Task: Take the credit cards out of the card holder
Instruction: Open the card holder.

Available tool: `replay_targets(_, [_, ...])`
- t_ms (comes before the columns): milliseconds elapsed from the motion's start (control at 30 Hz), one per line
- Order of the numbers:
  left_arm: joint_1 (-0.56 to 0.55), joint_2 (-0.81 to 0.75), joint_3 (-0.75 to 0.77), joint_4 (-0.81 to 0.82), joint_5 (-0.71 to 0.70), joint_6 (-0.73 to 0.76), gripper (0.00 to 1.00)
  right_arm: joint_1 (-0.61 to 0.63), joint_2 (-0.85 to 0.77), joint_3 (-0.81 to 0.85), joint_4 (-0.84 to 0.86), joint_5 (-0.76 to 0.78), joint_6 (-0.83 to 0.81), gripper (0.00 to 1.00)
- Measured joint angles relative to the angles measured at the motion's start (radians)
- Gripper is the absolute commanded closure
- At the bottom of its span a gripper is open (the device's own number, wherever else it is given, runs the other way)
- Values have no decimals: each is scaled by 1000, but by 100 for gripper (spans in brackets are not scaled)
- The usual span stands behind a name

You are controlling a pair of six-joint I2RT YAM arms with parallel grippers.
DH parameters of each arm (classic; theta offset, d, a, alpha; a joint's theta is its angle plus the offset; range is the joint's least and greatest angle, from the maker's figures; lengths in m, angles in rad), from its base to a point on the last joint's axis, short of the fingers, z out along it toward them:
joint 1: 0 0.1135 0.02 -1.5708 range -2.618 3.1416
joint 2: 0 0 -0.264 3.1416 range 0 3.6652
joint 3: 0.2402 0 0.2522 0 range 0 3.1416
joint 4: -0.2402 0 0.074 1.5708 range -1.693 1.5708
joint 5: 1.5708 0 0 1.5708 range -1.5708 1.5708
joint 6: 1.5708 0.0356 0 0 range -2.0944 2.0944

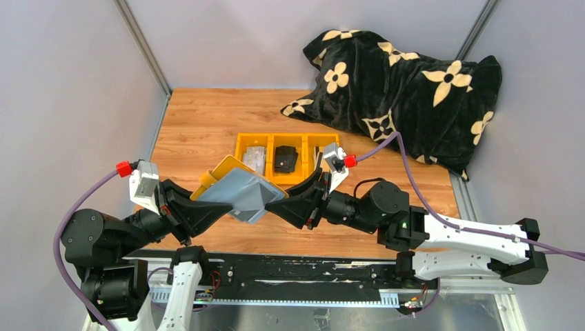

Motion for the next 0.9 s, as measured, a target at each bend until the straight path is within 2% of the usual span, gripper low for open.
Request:
replay_targets(200, [0, 0, 0, 27, -2, -35, 100, 0, 3, -34, 41, 2, 0, 58])
replay_targets(333, [0, -5, -16, 123, -11, -112, 100, 0, 19, -39, 65, 2, 0, 55])
replay_targets(433, [0, -39, -99, 307, -23, -254, 100, 0, 31, -39, 78, 1, 0, 54])
replay_targets(533, [1, -57, -133, 362, -7, -431, 100, 0, 40, -39, 95, -18, 1, 51])
replay_targets(733, [2, -60, -140, 420, -5, -550, 100, 0, 22, -39, 132, -167, -11, 43])
replay_targets(900, [2, -60, -139, 448, -5, -589, 100, 0, -25, -61, 150, -340, -35, 42])
